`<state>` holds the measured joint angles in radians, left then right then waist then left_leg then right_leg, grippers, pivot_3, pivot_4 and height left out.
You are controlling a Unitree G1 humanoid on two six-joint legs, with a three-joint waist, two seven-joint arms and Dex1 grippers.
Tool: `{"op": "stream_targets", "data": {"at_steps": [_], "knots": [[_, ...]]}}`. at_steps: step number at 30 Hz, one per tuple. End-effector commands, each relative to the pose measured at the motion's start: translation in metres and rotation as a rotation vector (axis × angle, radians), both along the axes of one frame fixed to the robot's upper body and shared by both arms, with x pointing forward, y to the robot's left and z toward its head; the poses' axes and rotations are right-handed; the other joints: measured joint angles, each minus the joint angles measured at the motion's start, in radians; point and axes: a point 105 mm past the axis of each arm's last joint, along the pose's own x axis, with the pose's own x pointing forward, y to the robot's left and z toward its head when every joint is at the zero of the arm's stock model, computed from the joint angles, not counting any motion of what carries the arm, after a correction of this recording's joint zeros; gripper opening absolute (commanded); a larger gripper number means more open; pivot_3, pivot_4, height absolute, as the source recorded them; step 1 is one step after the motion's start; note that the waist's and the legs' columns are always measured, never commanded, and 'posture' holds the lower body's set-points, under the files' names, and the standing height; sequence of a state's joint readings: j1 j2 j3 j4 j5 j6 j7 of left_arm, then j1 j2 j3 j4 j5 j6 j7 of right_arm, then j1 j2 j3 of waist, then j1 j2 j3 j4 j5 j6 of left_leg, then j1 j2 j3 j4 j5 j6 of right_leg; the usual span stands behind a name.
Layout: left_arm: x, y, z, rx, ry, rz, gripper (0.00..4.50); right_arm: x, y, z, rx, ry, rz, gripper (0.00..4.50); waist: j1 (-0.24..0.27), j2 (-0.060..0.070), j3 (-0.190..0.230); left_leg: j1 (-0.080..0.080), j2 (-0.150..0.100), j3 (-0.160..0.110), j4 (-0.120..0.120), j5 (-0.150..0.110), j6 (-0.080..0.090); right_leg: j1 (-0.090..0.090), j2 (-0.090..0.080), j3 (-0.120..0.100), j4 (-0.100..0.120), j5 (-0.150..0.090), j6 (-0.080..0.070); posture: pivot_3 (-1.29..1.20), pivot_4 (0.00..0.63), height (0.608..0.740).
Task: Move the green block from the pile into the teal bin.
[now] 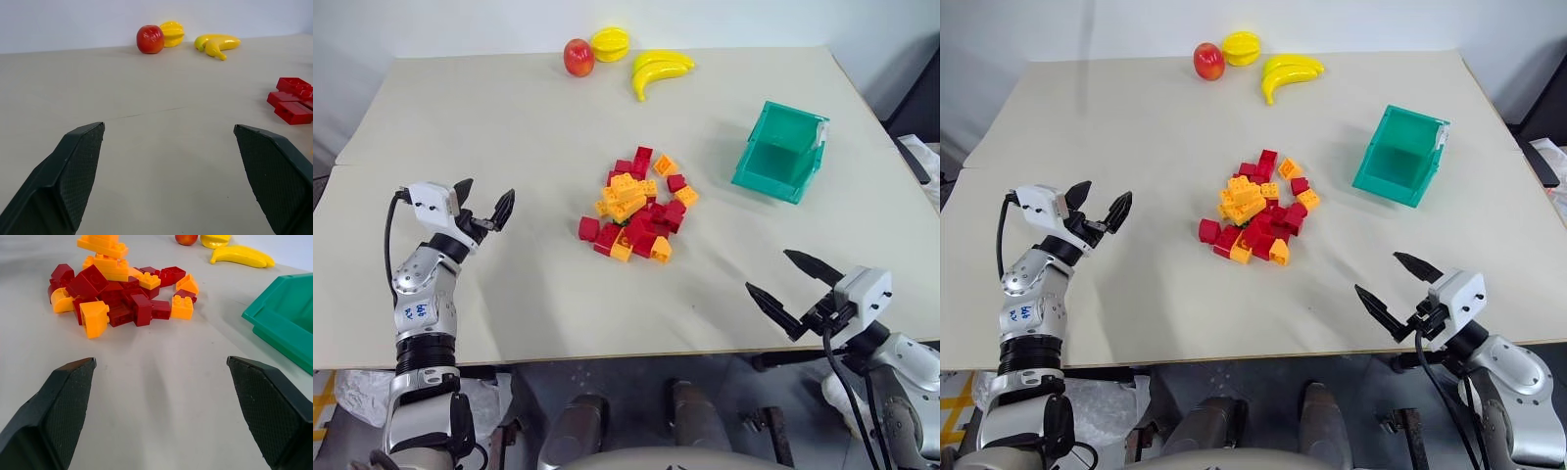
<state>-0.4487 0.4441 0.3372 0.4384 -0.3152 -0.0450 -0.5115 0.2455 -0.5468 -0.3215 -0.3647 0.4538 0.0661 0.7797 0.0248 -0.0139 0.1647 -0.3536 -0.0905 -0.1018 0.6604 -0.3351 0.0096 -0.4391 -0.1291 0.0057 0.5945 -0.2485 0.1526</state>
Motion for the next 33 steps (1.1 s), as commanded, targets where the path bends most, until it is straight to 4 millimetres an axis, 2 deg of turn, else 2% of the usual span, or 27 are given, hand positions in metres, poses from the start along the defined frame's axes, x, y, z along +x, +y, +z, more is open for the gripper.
{"op": "stream_targets", "data": {"at_steps": [1,3,10,13,16,18,19,22,33], "knots": [[0.0,0.002,0.011,0.0,-0.009,0.002,4.5,0.0,0.005,0.013,0.0,-0.056,0.016,4.49,0.0,0.0,0.0,0.0,0.0,0.0,0.0,0.0,0.0,0.0,0.0,0.0,0.0,0.0,0.0,0.0,0.15,0.74],[0.003,0.003,0.009,0.023,0.016,0.032,4.5,0.0,0.005,0.014,0.0,-0.058,0.016,4.49,0.0,0.0,0.0,0.0,0.0,0.0,0.0,0.0,0.0,0.0,0.0,0.0,0.0,0.0,0.0,0.0,0.15,0.74],[0.004,-0.007,0.021,0.066,-0.008,-0.059,4.5,0.001,0.017,0.029,-0.01,-0.092,0.074,4.49,-0.001,0.0,0.0,0.0,0.0,0.0,0.0,0.0,0.0,0.0,0.0,0.0,0.0,0.0,0.0,0.0,0.15,0.74],[-0.001,-0.026,0.032,0.1,-0.056,-0.223,4.5,-0.002,0.034,0.037,-0.027,-0.09,0.17,4.49,-0.001,0.0,0.0,0.0,0.0,0.0,0.0,0.0,0.0,0.0,0.0,0.0,0.0,0.0,0.0,0.0,0.15,0.74],[-0.004,-0.039,0.028,0.187,-0.037,-0.336,4.5,-0.002,0.05,0.044,-0.031,-0.083,0.234,4.49,-0.001,0.0,0.0,0.0,0.0,0.0,0.001,0.0,0.0,0.0,0.0,0.0,0.0,0.0,0.0,0.0,0.15,0.74],[-0.009,-0.056,0.025,0.27,-0.02,-0.503,4.5,0.002,0.061,0.049,-0.049,-0.078,0.27,4.49,-0.002,0.0,0.0,0.0,0.0,0.0,0.001,0.0,0.0,0.0,0.0,0.0,0.0,0.0,0.0,0.0,0.15,0.74],[-0.013,-0.064,0.026,0.328,-0.026,-0.594,4.31,0.004,0.066,0.051,-0.056,-0.074,0.296,4.5,-0.002,0.0,0.0,0.0,0.0,0.0,0.001,0.0,0.0,0.0,0.0,0.0,0.0,0.0,0.0,0.0,0.15,0.74],[-0.016,-0.074,0.034,0.336,-0.05,-0.741,3.66,0.007,0.073,0.051,-0.071,-0.036,0.352,4.5,0.0,0.0,0.0,-0.001,0.0,0.0,0.002,0.0,0.0,0.0,0.0,-0.001,0.0,0.0,0.0,0.0,0.15,0.74],[-0.01,-0.112,0.037,0.403,-0.036,-1.073,0.37,0.012,0.076,0.049,-0.115,-0.03,0.378,4.5,-0.001,-0.001,0.0,-0.006,-0.002,0.0,0.005,-0.003,0.005,0.0,0.0,-0.003,-0.002,0.002,0.004,0.0,0.15,0.74]]}}
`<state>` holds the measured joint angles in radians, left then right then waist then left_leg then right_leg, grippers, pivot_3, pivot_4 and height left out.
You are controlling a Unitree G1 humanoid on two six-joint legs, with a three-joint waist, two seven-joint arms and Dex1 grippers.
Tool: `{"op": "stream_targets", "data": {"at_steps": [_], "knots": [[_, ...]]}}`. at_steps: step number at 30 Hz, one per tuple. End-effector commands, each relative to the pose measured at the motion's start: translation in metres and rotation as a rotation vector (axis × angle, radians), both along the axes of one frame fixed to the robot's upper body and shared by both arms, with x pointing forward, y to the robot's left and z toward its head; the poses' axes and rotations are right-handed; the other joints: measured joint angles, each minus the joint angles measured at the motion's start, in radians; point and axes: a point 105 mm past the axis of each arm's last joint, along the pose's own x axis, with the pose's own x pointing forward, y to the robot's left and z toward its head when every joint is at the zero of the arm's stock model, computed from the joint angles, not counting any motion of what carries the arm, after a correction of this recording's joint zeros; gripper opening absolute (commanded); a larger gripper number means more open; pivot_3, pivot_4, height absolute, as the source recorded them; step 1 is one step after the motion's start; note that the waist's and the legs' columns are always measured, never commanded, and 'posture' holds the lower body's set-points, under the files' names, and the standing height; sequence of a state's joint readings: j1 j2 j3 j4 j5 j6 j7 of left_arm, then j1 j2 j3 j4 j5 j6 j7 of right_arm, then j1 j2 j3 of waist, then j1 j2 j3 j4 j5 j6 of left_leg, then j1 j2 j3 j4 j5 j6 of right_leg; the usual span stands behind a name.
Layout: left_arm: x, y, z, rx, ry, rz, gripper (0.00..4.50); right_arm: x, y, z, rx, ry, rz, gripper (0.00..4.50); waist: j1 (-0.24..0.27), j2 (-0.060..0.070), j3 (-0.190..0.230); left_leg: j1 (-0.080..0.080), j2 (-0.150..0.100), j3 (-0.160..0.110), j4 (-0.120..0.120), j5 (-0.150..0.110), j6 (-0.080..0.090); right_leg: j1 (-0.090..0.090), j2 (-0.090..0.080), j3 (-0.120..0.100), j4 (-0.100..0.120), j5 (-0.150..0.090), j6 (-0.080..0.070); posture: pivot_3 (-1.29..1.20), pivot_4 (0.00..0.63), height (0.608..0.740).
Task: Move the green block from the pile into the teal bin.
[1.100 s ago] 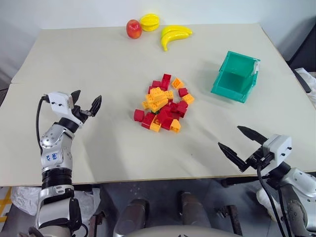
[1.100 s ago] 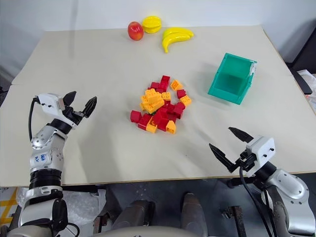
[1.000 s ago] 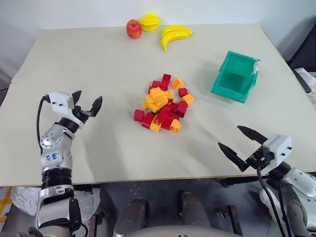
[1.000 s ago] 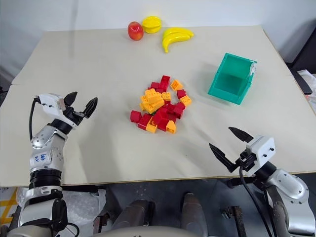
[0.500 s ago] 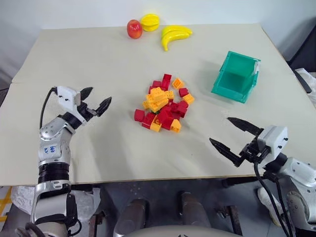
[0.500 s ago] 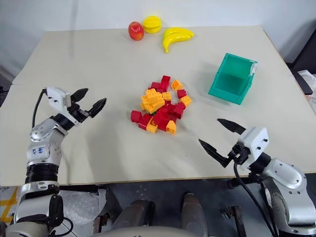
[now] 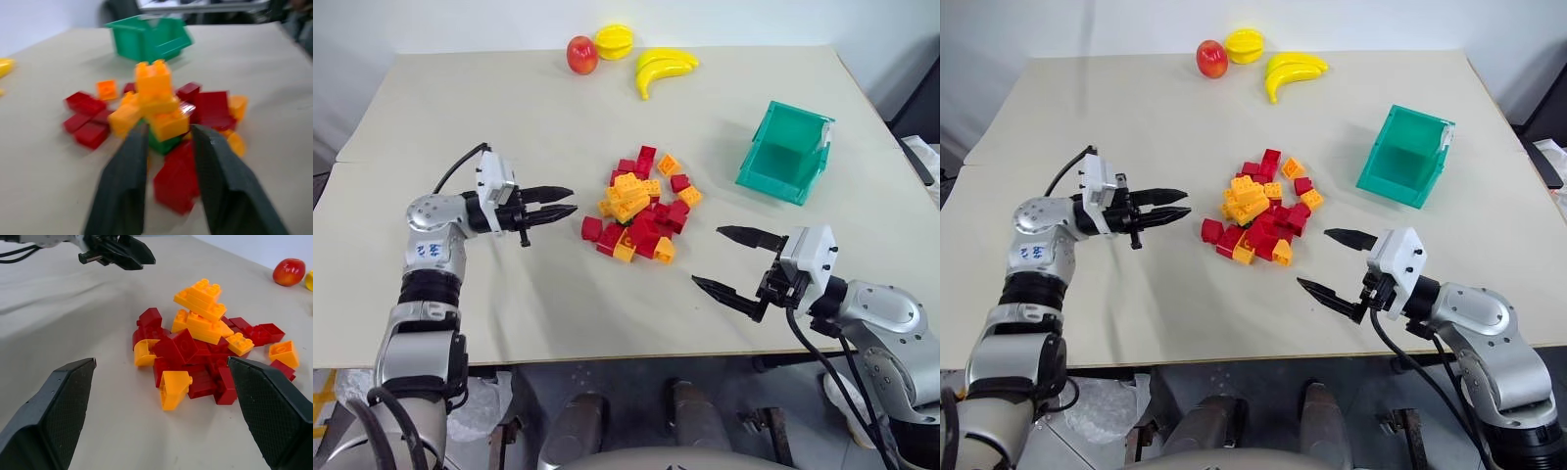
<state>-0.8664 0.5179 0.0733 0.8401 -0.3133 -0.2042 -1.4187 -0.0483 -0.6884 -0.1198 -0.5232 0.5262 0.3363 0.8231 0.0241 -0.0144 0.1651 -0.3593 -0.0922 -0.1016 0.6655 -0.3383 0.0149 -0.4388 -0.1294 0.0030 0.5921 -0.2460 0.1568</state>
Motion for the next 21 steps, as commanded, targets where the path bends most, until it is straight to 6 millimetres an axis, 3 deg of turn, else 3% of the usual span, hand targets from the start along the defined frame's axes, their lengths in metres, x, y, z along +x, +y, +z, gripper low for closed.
{"op": "stream_targets", "data": {"at_steps": [1,6,12,16,21], "knots": [[0.003,-0.01,0.003,0.049,-0.017,-0.056,0.06,-0.001,0.0,0.005,-0.023,-0.031,0.007,4.5,0.0,0.0,0.0,0.0,0.0,0.0,0.0,0.0,0.0,0.0,0.0,0.0,0.0,0.0,0.0,0.0,0.15,0.74],[0.043,-0.021,-0.003,0.051,0.042,0.199,0.02,-0.002,-0.004,0.003,-0.016,-0.025,-0.046,4.5,0.002,-0.001,0.001,-0.001,-0.002,0.0,0.001,-0.001,0.001,0.0,0.0,0.0,-0.001,0.001,0.001,0.0,0.15,0.74],[0.056,-0.052,-0.01,0.021,0.055,0.267,0.02,-0.004,-0.005,0.001,-0.012,-0.02,-0.071,4.5,0.001,-0.001,0.001,-0.002,-0.002,0.001,0.001,-0.001,0.002,-0.001,0.0,0.0,-0.001,0.001,0.002,0.0,0.15,0.74],[0.041,-0.087,-0.021,0.024,0.082,0.099,0.02,-0.004,-0.006,0.002,-0.008,-0.026,-0.085,4.5,0.002,-0.001,0.001,-0.006,-0.002,0.001,0.003,-0.001,0.002,-0.004,0.0,0.0,-0.001,0.001,0.002,0.0,0.15,0.74],[0.012,-0.106,-0.031,0.053,0.101,-0.152,0.02,-0.003,-0.009,0.004,-0.01,-0.04,-0.106,4.5,-0.001,-0.001,0.001,-0.009,-0.003,0.001,0.007,-0.001,0.002,-0.006,0.0,0.0,0.0,0.002,0.003,0.0,0.15,0.74]]}}
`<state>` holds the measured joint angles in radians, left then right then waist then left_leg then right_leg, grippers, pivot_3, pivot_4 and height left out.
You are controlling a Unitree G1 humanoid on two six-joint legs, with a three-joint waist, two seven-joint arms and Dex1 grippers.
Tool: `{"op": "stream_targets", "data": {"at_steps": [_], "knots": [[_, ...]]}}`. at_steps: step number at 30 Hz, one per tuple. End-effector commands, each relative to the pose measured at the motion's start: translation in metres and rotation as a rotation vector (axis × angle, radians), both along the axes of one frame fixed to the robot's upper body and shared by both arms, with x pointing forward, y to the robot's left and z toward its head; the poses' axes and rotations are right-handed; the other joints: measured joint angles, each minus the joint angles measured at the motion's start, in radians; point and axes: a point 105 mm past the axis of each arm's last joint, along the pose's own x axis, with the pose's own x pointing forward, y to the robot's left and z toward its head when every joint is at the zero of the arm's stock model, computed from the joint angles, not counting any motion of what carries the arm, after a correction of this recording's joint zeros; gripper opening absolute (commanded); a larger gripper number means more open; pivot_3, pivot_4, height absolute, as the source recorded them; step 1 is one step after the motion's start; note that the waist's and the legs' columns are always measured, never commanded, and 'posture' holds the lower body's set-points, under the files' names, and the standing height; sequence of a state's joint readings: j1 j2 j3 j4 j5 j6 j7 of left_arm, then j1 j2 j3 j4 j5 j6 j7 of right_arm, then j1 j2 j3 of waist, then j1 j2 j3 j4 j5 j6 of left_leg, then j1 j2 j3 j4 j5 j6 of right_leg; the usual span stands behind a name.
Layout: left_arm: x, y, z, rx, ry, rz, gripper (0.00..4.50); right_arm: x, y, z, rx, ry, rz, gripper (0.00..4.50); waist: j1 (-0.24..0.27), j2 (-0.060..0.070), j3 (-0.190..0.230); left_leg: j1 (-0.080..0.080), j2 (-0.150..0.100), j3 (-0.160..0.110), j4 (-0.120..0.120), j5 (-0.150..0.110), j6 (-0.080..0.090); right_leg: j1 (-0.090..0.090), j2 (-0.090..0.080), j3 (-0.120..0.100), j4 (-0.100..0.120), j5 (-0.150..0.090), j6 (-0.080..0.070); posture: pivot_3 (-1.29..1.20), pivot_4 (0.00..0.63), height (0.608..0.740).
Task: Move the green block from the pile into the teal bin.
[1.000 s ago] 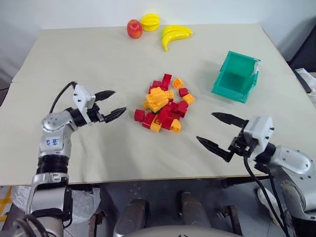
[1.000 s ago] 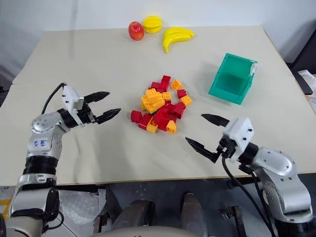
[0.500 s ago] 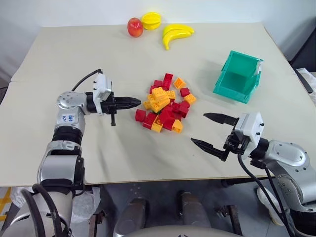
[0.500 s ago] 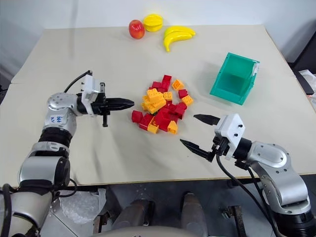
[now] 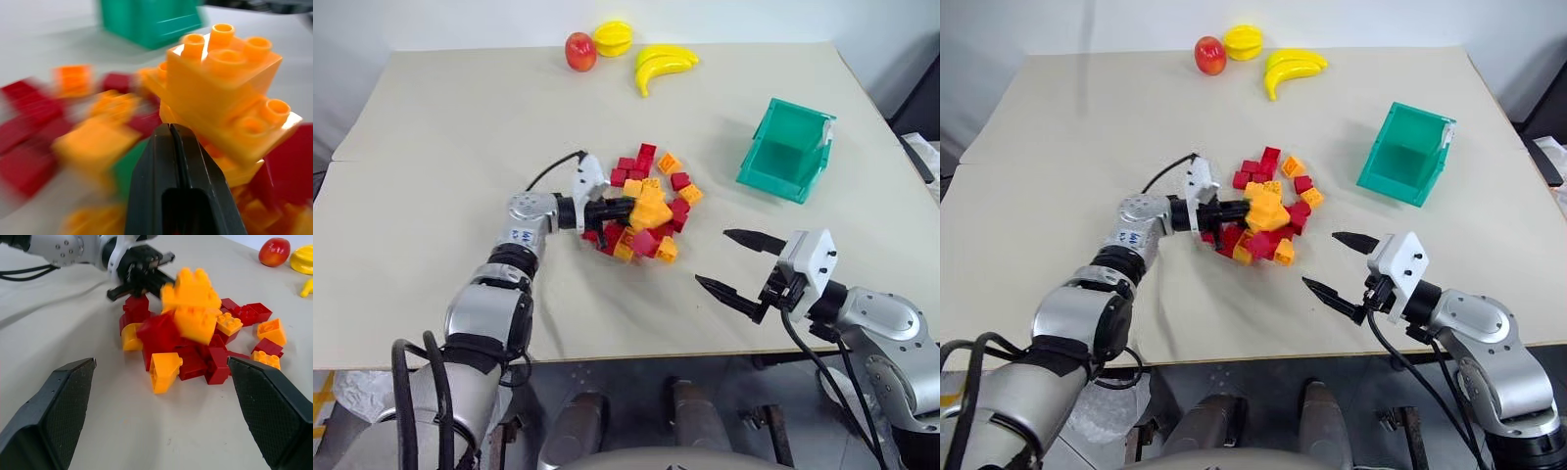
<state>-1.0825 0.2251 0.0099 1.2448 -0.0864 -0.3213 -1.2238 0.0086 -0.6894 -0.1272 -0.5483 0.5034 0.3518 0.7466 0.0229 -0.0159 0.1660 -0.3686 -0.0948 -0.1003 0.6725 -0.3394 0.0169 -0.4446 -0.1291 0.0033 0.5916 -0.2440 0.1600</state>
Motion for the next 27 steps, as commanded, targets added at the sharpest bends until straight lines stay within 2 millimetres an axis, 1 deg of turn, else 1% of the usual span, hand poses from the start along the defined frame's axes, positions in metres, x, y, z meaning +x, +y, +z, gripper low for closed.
{"op": "stream_targets", "data": {"at_steps": [1,3,5,8,9,11,12,14,18,21,23,24,25,27], "knots": [[-0.016,-0.004,0.005,0.003,-0.034,-0.147,0.02,-0.003,-0.002,0.014,-0.003,-0.064,-0.014,4.5,0.0,0.0,0.0,0.0,0.0,0.0,0.0,0.0,0.0,0.0,0.0,0.0,0.0,0.0,0.0,0.0,0.15,0.74],[-0.023,-0.001,0.001,0.015,-0.027,-0.203,0.02,-0.002,-0.002,0.014,-0.003,-0.066,-0.017,4.5,0.0,0.0,0.0,0.0,0.0,0.0,0.001,0.0,0.0,0.0,0.0,0.0,0.001,0.0,0.0,0.0,0.15,0.74],[-0.024,0.003,0.001,0.016,-0.03,-0.208,0.02,-0.002,-0.003,0.014,-0.004,-0.068,-0.018,4.5,0.001,0.0,0.0,0.0,0.001,0.0,0.003,0.0,0.0,0.0,0.0,0.0,0.002,0.0,0.0,0.0,0.15,0.74],[-0.008,0.014,0.022,-0.074,-0.059,-0.08,0.02,-0.001,-0.004,0.015,-0.006,-0.074,-0.018,4.5,0.002,0.0,0.0,-0.002,0.002,0.0,0.006,0.0,0.001,0.0,0.0,0.0,0.002,0.001,0.0,0.0,0.15,0.74],[0.0,0.024,0.031,-0.102,-0.079,-0.007,0.02,-0.001,-0.004,0.015,-0.006,-0.074,-0.017,4.5,0.001,0.0,0.0,-0.002,0.002,-0.001,0.006,-0.001,0.001,0.0,0.0,0.001,0.002,0.001,0.001,0.0,0.15,0.74],[0.011,0.045,0.041,-0.12,-0.103,0.115,0.02,-0.001,-0.006,0.015,-0.008,-0.073,-0.015,4.5,0.0,0.0,0.0,-0.002,0.002,-0.001,0.007,-0.001,0.001,0.0,0.0,0.001,0.003,0.001,0.001,0.0,0.15,0.74],[0.014,0.054,0.043,-0.121,-0.085,0.153,0.02,0.0,-0.007,0.015,-0.009,-0.072,-0.014,4.5,-0.001,0.0,0.0,-0.002,0.002,0.0,0.007,-0.001,0.001,0.0,0.0,0.001,0.003,0.001,0.001,0.0,0.15,0.74],[0.016,0.069,0.038,-0.088,-0.036,0.205,0.02,0.002,-0.009,0.014,-0.012,-0.069,-0.016,4.5,-0.001,0.0,0.0,-0.001,0.002,0.0,0.007,-0.001,0.001,0.0,0.0,0.001,0.003,0.001,0.001,0.0,0.15,0.74],[0.011,0.099,0.033,-0.028,-0.023,0.272,0.89,0.005,-0.015,0.014,-0.025,-0.064,-0.016,4.5,0.0,0.0,0.0,-0.001,0.001,0.0,0.008,-0.002,0.002,0.0,-0.001,0.002,0.003,0.001,0.001,0.0,0.15,0.74],[0.005,0.117,0.034,-0.001,-0.009,0.325,1.8,0.007,-0.019,0.014,-0.035,-0.061,-0.015,4.5,0.0,0.0,0.0,-0.001,0.002,0.0,0.008,-0.002,0.002,0.0,-0.001,0.002,0.003,0.001,0.001,0.0,0.15,0.74],[0.001,0.124,0.033,0.02,0.004,0.349,2.38,0.007,-0.02,0.014,-0.039,-0.062,-0.012,4.5,0.0,0.001,0.0,-0.002,0.002,0.0,0.008,-0.002,0.002,0.0,-0.001,0.002,0.003,0.001,0.001,0.0,0.15,0.74],[-0.006,0.134,0.038,0.011,0.008,0.386,2.63,0.008,-0.02,0.016,-0.039,-0.067,-0.016,4.5,0.002,0.001,0.0,-0.002,0.002,0.0,0.008,-0.002,0.002,0.0,-0.001,0.002,0.003,0.001,0.001,0.0,0.15,0.74],[-0.011,0.139,0.042,0.004,0.011,0.41,2.91,0.009,-0.021,0.017,-0.039,-0.07,-0.018,4.5,0.0,0.001,0.001,-0.002,0.002,-0.001,0.008,-0.002,0.002,0.0,-0.001,0.002,0.003,0.001,0.001,0.0,0.15,0.74],[-0.03,0.15,0.041,0.039,0.026,0.442,3.53,0.01,-0.021,0.017,-0.038,-0.072,-0.019,4.5,-0.005,0.002,0.001,-0.002,0.003,-0.001,0.008,-0.002,0.002,0.0,-0.001,0.003,0.003,0.001,0.001,0.0,0.15,0.74]]}}
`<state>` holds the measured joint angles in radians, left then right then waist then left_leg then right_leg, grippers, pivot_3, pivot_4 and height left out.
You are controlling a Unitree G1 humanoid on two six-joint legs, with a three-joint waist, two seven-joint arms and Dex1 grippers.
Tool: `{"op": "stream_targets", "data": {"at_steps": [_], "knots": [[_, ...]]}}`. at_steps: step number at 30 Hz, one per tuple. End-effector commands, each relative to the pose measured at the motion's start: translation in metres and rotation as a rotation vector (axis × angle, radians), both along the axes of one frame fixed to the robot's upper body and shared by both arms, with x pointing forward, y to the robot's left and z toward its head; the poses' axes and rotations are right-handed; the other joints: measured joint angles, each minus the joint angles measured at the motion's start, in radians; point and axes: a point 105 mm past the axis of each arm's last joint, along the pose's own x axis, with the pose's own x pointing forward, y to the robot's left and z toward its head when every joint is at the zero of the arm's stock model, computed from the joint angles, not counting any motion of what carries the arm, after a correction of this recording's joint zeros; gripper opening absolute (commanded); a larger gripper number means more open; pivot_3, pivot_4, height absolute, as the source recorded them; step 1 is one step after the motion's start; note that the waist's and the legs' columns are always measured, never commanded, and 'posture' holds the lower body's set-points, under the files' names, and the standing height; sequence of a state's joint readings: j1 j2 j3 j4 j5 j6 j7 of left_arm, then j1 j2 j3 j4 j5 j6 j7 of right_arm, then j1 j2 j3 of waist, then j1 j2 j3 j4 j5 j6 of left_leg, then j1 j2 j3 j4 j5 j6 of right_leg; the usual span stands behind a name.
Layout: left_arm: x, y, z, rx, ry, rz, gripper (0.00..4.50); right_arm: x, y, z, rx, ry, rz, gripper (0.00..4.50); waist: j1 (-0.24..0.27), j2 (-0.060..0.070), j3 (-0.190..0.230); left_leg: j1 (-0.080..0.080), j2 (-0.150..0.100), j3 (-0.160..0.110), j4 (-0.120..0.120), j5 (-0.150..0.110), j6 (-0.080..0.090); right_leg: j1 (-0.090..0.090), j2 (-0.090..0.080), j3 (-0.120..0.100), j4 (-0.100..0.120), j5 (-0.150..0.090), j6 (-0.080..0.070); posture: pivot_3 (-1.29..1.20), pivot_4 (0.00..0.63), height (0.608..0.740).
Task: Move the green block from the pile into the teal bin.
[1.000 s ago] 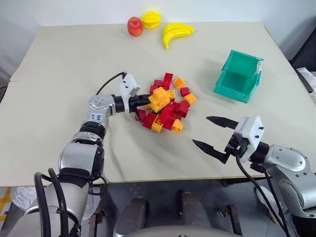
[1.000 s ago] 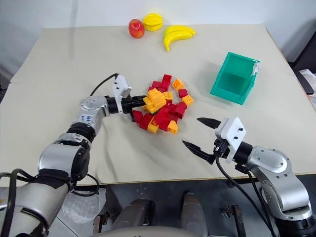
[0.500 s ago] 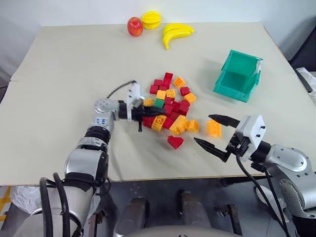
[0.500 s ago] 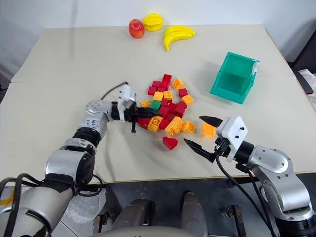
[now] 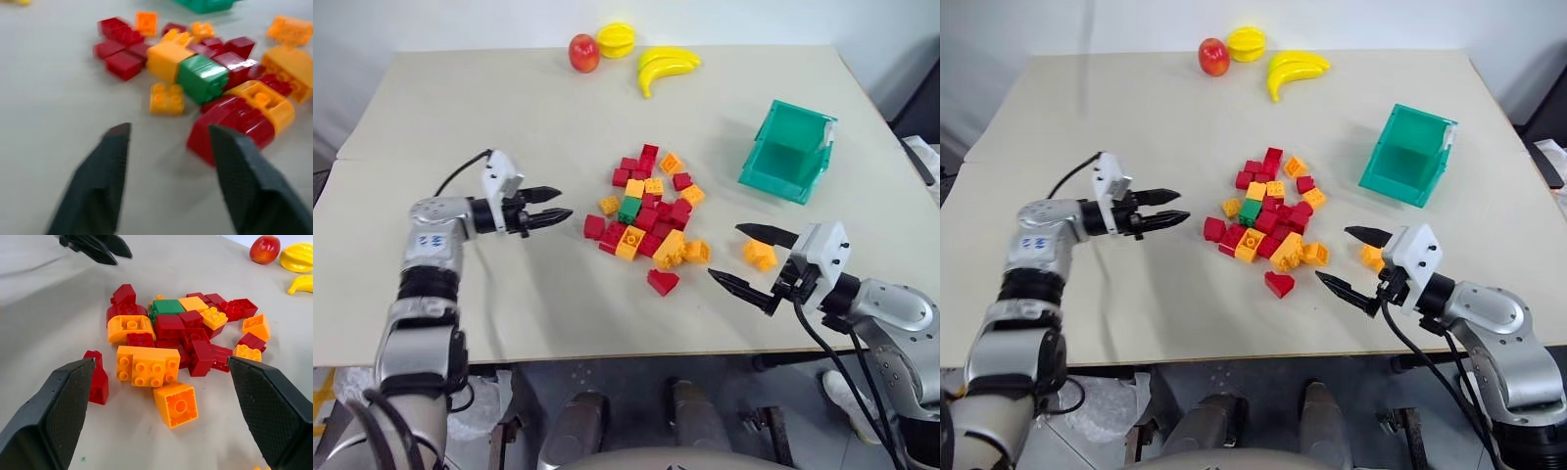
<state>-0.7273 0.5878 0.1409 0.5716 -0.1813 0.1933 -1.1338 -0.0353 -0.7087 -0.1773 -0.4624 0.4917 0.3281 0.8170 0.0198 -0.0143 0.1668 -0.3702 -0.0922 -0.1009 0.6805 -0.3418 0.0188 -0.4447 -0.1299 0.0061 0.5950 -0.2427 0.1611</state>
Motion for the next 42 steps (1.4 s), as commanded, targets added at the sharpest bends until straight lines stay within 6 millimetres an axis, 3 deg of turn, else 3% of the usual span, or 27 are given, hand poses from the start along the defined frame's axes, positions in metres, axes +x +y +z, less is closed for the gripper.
{"op": "stream_targets", "data": {"at_steps": [1,3,4,8,11,18,24,29,36,41,42], "knots": [[-0.023,0.008,0.019,0.014,-0.029,0.033,3.79,0.0,-0.004,0.012,-0.012,-0.053,-0.003,4.5,-0.006,0.001,0.001,0.0,0.0,0.0,0.0,0.0,0.0,0.0,0.0,0.0,0.0,0.0,0.0,0.0,0.15,0.74],[-0.031,0.0,0.02,0.018,-0.034,0.027,4.44,0.001,-0.004,0.011,-0.012,-0.05,0.0,4.5,-0.005,0.002,0.001,0.0,0.001,0.0,0.0,-0.001,-0.001,0.0,0.0,0.0,0.0,0.0,-0.001,0.0,0.15,0.74],[-0.033,-0.004,0.021,0.026,-0.044,0.022,4.48,0.002,-0.004,0.011,-0.012,-0.05,0.001,4.5,0.001,0.003,0.002,0.0,0.001,0.0,0.0,-0.001,-0.001,0.0,0.0,0.0,0.0,0.0,-0.001,0.0,0.15,0.74],[-0.027,-0.021,0.022,0.081,-0.114,0.015,4.48,0.005,-0.001,0.012,-0.008,-0.053,0.007,4.5,0.012,0.003,0.002,0.001,-0.001,0.0,0.002,0.0,-0.001,0.001,-0.001,0.0,-0.002,0.0,-0.001,0.0,0.15,0.74],[-0.013,-0.044,0.028,0.084,-0.171,0.043,4.48,0.006,0.001,0.012,-0.005,-0.059,0.01,4.5,0.013,0.003,0.002,0.001,-0.001,0.0,0.002,0.0,-0.001,0.001,-0.001,0.0,-0.001,0.0,-0.001,0.0,0.15,0.74],[0.015,-0.097,0.019,0.168,-0.122,0.059,4.48,0.003,0.005,0.01,0.011,-0.066,-0.01,4.5,0.007,0.003,0.002,0.0,-0.001,0.0,0.002,0.0,-0.001,0.001,0.0,-0.001,0.0,0.0,0.0,0.0,0.15,0.74],[0.028,-0.112,0.001,0.316,-0.042,0.032,4.48,-0.004,0.004,0.007,0.025,-0.067,-0.054,4.5,0.005,0.004,0.002,0.0,-0.001,0.001,0.001,0.0,-0.001,0.0,0.001,0.0,0.0,0.0,0.0,0.0,0.15,0.74],[0.036,-0.112,-0.013,0.462,0.039,0.038,4.48,-0.012,0.0,0.005,0.03,-0.063,-0.101,4.5,0.006,0.004,0.002,0.0,-0.001,0.001,0.001,-0.001,-0.001,0.001,0.0,0.0,0.0,0.0,0.0,0.0,0.15,0.74],[0.037,-0.133,-0.018,0.465,0.072,-0.014,4.48,-0.01,0.004,0.003,0.036,-0.064,-0.105,4.5,0.006,0.004,0.002,0.001,-0.001,0.001,0.001,-0.001,-0.001,0.001,0.001,0.0,0.0,0.0,0.0,0.0,0.15,0.74],[0.044,-0.134,-0.026,0.502,0.061,0.006,4.48,-0.008,0.005,0.004,0.036,-0.073,-0.103,4.5,0.005,0.004,0.002,0.001,-0.001,0.001,0.001,-0.001,-0.001,0.001,0.001,0.0,0.0,0.0,0.0,0.0,0.15,0.74],[0.045,-0.133,-0.026,0.506,0.055,0.013,4.3,-0.008,0.006,0.004,0.036,-0.074,-0.102,4.5,0.005,0.004,0.002,0.001,-0.001,0.001,0.002,-0.001,-0.001,0.001,0.001,0.0,0.0,0.0,0.0,0.0,0.15,0.74]]}}
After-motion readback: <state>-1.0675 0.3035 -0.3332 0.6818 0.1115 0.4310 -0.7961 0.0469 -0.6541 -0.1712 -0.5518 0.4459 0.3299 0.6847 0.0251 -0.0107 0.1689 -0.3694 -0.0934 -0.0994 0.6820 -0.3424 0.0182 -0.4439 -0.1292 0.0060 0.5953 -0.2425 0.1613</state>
